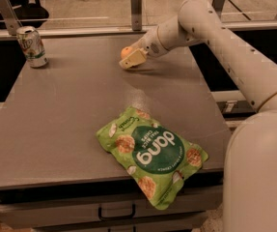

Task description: Pick orange

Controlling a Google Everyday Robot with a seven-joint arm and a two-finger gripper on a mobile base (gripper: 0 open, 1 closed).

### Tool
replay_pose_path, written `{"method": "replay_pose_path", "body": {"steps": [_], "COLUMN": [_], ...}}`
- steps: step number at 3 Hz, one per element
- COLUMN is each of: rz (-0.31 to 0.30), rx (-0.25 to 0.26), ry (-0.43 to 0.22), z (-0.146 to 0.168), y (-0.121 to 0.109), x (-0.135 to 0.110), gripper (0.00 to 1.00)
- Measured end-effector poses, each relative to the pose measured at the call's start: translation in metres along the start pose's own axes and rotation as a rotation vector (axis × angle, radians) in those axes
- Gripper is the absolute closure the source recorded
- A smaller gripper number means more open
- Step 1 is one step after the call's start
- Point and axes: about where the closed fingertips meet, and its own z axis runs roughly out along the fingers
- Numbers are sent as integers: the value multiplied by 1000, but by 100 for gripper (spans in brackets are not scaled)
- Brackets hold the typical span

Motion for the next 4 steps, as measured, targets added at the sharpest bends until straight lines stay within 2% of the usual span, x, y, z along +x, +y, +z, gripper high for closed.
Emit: {"method": "replay_pose_path", "body": {"steps": [1, 2, 3, 4], "rz": [10, -12, -95, -162], "rx": [-12, -71, -196, -346], "ry": [-19, -77, -191, -298], "z": [-2, -4, -8, -19], "y": [7, 19, 48, 81], "x": [-1, -18, -63, -96], "gripper": [65, 88, 100, 100]}}
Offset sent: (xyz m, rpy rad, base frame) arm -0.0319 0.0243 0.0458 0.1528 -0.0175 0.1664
